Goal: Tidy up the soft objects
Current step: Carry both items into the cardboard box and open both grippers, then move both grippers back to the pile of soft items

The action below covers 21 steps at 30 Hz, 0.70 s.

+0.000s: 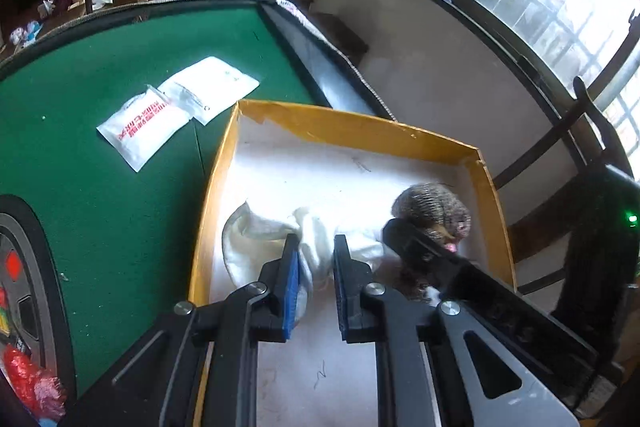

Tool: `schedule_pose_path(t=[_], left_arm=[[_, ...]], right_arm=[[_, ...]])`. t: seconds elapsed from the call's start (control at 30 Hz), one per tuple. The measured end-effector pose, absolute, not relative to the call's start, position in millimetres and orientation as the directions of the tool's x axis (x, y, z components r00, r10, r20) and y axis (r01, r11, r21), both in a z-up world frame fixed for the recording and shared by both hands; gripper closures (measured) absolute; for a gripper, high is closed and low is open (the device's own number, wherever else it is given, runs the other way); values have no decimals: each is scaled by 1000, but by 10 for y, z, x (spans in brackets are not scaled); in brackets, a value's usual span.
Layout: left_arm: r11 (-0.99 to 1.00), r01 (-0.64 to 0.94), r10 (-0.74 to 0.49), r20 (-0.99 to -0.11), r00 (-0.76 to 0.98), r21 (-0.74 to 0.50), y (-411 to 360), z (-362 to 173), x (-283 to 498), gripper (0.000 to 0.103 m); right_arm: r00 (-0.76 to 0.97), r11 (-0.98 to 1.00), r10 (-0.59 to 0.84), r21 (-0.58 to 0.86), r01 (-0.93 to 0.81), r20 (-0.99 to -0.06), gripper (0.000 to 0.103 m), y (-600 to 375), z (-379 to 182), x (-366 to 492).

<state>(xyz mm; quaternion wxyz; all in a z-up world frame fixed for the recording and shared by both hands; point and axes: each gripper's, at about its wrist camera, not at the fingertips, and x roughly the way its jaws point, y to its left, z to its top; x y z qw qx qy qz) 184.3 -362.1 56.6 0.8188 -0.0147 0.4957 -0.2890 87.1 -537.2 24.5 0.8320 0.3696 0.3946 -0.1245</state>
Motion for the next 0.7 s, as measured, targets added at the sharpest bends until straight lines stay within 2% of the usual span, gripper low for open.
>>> schedule_pose_path(t=[0.13, 0.2, 0.23, 0.27, 0.3, 0.53, 0.7], left_arm=[[845, 443, -474, -804, 360, -300, -3596, 486, 1856, 85], [834, 437, -498, -802, 329, -338, -3555, 455, 1881, 82], [825, 426, -517, -802, 301, -372, -3525, 446, 1890, 81], [820, 415, -528, -799, 287, -393, -3499, 442, 1900, 78], [815, 402, -543, -791, 281, -417, -3460, 455, 1891, 75], [803, 428, -566, -756, 329, -415, -3378, 699, 1656, 70], [793, 452, -582, -727, 365, -408, -3259, 890, 1360, 69]], right_arm=[[661, 708, 87, 513, 485, -745, 49, -5342, 299, 862], [666, 723, 67, 496, 481, -743, 48, -5328, 361, 860], [671, 728, 59, 492, 477, -739, 43, -5326, 396, 852], [683, 732, 47, 490, 473, -729, 34, -5329, 448, 825], [694, 732, 36, 492, 471, -719, 31, -5341, 478, 786], [778, 729, -61, 505, 463, -625, 31, -5362, 787, 498], [829, 727, -69, 541, 423, -555, 31, -5321, 950, 372]])
